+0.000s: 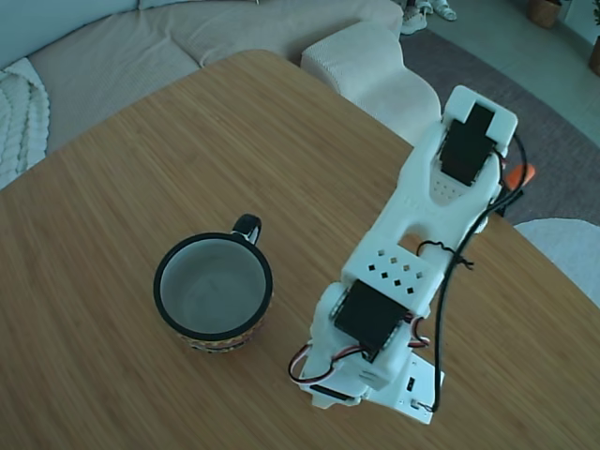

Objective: Grasp a red cap and put it in the cup.

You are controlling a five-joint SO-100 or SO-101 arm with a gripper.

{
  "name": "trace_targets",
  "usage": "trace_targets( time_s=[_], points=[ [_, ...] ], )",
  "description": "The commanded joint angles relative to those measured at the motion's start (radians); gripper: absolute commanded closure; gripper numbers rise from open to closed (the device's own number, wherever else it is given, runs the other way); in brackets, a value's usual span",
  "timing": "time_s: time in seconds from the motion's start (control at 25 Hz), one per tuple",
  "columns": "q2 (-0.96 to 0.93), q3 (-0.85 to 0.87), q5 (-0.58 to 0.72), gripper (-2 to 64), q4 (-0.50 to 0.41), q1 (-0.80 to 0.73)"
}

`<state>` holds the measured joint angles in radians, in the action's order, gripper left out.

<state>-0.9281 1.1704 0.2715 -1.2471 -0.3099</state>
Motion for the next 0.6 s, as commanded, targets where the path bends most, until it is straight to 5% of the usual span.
trace_targets(
  time_s=[0.0, 0.16, 0.56],
  points=[
    [-0.026, -0.051, 0.0, 41.9, -0.009, -0.005],
    [-0.031, -0.052, 0.002, 36.6, -0.009, 0.003],
    [-0.015, -0.129, 0.006, 35.9, -0.023, 0.012]
  ],
)
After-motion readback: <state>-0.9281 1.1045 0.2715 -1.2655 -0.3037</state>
